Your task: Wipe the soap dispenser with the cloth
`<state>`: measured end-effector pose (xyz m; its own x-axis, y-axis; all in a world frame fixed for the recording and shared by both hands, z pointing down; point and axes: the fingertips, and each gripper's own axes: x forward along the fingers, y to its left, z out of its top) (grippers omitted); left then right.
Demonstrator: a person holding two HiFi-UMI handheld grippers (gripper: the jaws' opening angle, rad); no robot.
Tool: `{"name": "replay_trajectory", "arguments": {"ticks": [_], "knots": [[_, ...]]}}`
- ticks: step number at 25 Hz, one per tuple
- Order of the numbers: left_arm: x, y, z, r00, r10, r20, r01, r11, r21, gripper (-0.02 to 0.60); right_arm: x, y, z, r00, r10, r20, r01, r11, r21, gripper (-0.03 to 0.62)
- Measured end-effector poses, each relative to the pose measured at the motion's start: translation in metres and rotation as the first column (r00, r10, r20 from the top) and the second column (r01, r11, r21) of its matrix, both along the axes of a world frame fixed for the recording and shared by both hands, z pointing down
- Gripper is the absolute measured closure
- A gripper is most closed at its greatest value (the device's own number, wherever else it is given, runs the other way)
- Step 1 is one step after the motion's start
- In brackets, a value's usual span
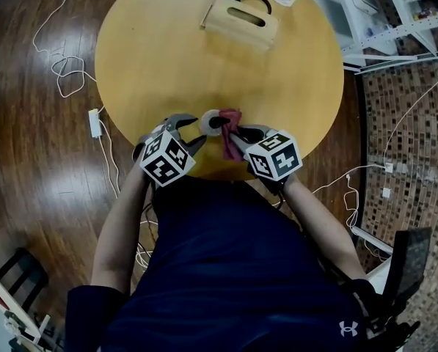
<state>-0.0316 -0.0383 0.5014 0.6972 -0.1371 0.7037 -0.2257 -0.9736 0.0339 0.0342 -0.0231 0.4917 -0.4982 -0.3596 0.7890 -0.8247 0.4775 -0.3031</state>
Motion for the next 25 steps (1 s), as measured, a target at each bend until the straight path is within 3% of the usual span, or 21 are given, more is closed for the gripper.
{"name": "replay_trajectory", "arguments": {"ticks": [4, 7, 13, 16, 21, 23, 25], "knots": [[0.015, 0.001, 0.0, 0.999, -0.035, -0.001, 0.035, 0.999, 0.034, 0.309, 0.007, -0.03, -0.006, 0.999, 0.038, 0.006, -0.038, 0.998, 0.048, 0.534], [0.024, -0.001, 0.003, 0.999, -0.039, 0.016, 0.038, 0.998, 0.042, 0.299, 0.004, -0.052, -0.006, 0.999, 0.032, 0.01, -0.033, 0.998, 0.057, 0.534], [0.015, 0.0, 0.005, 0.992, 0.102, 0.07, -0.102, 0.995, -0.004, 0.306, -0.004, -0.022, -0.004, 0.999, -0.003, 0.047, 0.003, 1.0, 0.004, 0.536], [0.005, 0.0, 0.0, 0.994, 0.046, 0.095, -0.044, 0.999, -0.015, 0.305, -0.008, -0.012, -0.004, 0.998, -0.032, 0.045, 0.032, 0.999, -0.011, 0.536], [0.012, 0.002, -0.005, 0.995, -0.093, 0.039, 0.095, 0.994, -0.049, 0.308, -0.006, -0.047, -0.009, 0.999, -0.009, 0.043, 0.008, 0.999, 0.04, 0.534], [0.015, 0.002, -0.002, 0.994, -0.095, 0.052, 0.097, 0.995, -0.036, 0.307, -0.011, -0.053, -0.008, 0.998, -0.035, 0.045, 0.034, 0.999, 0.042, 0.534], [0.016, 0.004, -0.002, 0.998, -0.041, 0.053, 0.043, 0.999, -0.033, 0.312, -0.012, -0.049, -0.007, 0.998, -0.053, 0.04, 0.052, 0.998, 0.039, 0.536]]}}
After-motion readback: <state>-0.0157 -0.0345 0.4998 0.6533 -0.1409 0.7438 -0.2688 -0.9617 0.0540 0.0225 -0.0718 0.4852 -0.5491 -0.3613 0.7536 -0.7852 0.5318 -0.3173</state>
